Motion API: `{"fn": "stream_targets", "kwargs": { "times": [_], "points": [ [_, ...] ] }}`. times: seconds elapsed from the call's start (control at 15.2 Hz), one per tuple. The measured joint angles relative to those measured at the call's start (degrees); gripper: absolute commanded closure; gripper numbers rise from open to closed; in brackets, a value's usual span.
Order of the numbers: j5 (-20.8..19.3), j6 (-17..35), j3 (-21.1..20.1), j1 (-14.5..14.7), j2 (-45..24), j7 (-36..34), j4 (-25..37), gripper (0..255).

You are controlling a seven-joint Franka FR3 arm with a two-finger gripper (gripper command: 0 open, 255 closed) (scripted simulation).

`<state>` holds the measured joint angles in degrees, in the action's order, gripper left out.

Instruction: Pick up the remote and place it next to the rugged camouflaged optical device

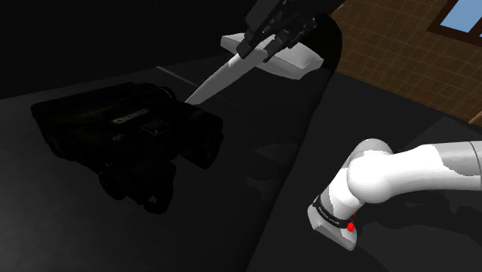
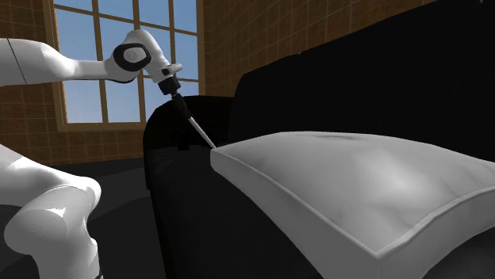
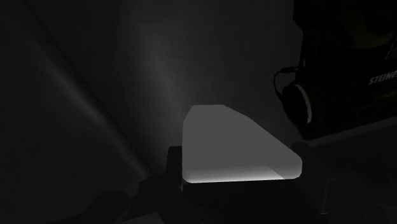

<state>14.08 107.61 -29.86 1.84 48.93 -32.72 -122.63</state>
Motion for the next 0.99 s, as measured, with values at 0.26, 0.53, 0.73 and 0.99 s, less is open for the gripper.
{"fn": "stream_targets", "kwargs": {
  "times": [0.26,0.53,0.73,0.99],
  "points": [
    [0.7,2.6,-0.5,0.7,1.3,0.0,-4.1,255],
    [1.5,5.1,-1.2,1.4,2.5,-0.1,-7.8,255],
    [2.1,7.3,-1.7,1.8,3.1,-0.1,-10.6,255],
    [2.9,9.9,-2.7,2.4,4.0,-0.3,-14.2,255]
  ]
}}
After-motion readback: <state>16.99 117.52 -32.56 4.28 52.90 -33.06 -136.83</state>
